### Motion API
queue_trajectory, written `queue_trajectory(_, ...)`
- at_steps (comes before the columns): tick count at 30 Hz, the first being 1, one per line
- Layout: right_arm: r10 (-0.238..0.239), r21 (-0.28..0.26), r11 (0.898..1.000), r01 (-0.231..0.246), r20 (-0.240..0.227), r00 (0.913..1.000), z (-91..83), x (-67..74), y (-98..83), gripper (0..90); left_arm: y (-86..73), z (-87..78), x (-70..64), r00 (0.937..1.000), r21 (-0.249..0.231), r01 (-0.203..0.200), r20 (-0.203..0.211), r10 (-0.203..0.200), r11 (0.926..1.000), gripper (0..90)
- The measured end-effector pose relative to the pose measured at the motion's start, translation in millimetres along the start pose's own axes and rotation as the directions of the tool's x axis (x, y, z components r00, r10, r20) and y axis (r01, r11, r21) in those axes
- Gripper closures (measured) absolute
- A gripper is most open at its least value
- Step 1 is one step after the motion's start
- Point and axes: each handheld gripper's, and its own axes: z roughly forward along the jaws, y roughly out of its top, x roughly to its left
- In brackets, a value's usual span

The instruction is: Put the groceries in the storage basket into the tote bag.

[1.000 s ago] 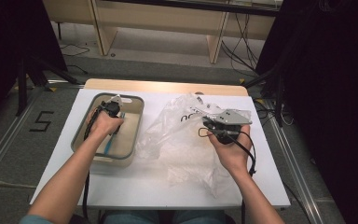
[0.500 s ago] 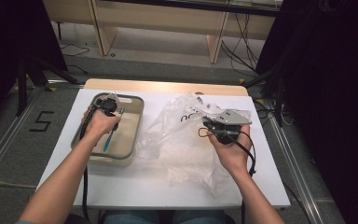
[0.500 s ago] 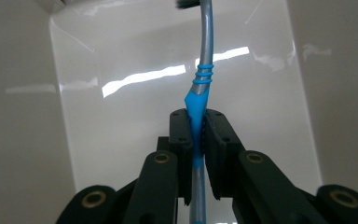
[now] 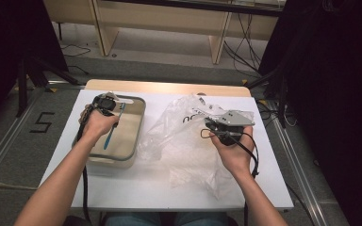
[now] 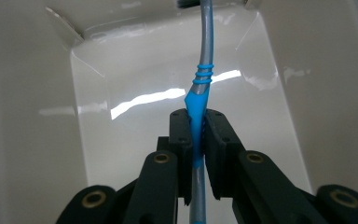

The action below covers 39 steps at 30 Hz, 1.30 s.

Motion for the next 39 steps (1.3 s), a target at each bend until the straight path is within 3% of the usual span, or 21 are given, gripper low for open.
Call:
queue_trajectory(16,0.0,-0.002,1.0,0.0,-0.001,1.0,0.3,0.1,-0.1,90.0,-0.7,-27.4,-5.8,0.9996,-0.119,-0.002,0.027,0.005,0.9929,81.5)
queue_trajectory(25,0.001,-0.001,1.0,-0.001,-0.001,1.0,-0.1,0.0,-0.1,90.0,-0.5,-36.5,-8.3,0.9994,-0.141,-0.011,0.032,0.015,0.9899,81.4)
queue_trajectory(39,0.002,-0.002,1.0,-0.002,-0.001,1.0,0.1,-0.1,-0.2,90.0,-3.1,-54.5,-17.9,0.9979,-0.205,-0.034,0.046,0.044,0.9781,81.4)
